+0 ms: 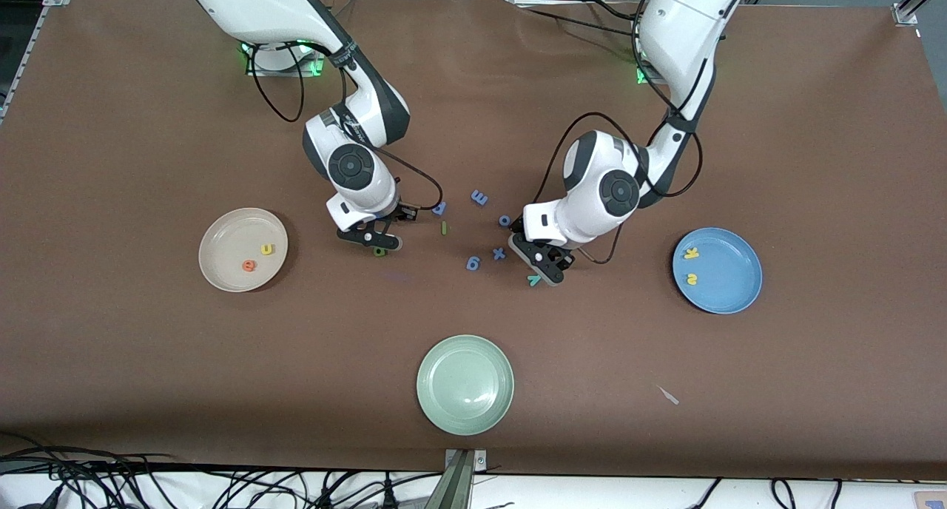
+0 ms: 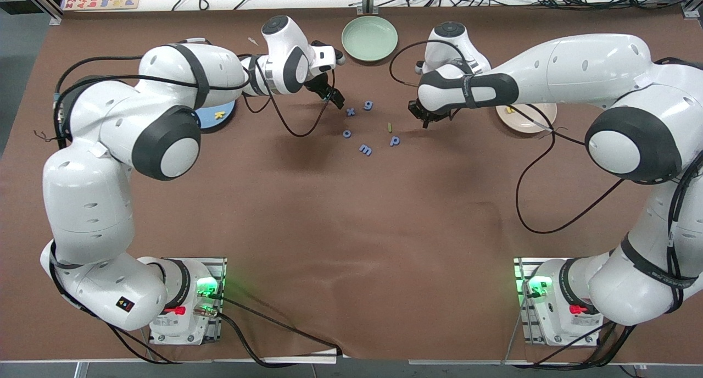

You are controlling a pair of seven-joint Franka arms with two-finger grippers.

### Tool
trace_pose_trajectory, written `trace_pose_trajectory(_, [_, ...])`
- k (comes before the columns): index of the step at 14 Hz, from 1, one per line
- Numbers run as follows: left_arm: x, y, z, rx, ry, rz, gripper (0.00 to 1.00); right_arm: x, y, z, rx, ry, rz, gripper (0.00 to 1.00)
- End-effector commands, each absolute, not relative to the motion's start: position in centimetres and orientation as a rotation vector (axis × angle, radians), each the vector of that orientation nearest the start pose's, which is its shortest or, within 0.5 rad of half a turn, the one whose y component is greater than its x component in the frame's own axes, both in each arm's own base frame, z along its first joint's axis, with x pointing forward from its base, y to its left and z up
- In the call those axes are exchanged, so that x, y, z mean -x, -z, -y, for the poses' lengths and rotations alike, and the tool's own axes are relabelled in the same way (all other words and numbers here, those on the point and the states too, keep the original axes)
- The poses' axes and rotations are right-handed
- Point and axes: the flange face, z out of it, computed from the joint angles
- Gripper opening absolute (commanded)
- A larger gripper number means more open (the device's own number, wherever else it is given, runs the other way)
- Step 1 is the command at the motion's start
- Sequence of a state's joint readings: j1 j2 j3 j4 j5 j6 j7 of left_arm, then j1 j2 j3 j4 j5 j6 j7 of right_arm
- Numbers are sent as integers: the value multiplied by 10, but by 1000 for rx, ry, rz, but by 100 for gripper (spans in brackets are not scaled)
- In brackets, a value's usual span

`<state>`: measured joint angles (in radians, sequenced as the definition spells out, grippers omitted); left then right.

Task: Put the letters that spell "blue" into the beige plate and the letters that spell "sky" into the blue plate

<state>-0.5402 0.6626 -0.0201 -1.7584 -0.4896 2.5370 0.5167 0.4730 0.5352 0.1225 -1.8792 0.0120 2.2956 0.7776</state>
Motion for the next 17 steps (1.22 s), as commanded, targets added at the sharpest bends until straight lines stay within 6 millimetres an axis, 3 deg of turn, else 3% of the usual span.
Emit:
trace_pose_trajectory(1, [-589, -195, 346, 3218, 230, -1165, 84, -525, -227, -350, 3134, -208, -306, 5])
trace_pose_trajectory(2, [-591, -196, 347, 3212, 239, -1178, 84, -527, -230, -351, 3128, -197, -313, 37])
trace_pose_trajectory(4, [-596, -191, 346, 3209, 244, -1171, 83, -527, -234, -357, 3124, -182, -312, 81])
trace_pose_trajectory(6, [-604, -190, 345, 3182, 283, -1175, 82, -527, -242, -376, 3114, -150, -275, 98])
trace_pose_trajectory(11, [-602, -178, 346, 3162, 308, -1177, 82, -527, -233, -423, 3095, -119, -195, 99])
trace_pose_trajectory(13, [-602, -176, 346, 3144, 310, -1191, 81, -524, -222, -428, 3099, -132, -184, 99])
trace_pose_trajectory(16, [-602, -173, 346, 3141, 302, -1194, 69, -515, -197, -443, 3084, -107, -148, 99])
trace_pose_trajectory(17, [-601, -172, 346, 3141, 300, -1194, 69, -515, -190, -446, 3076, -97, -146, 99])
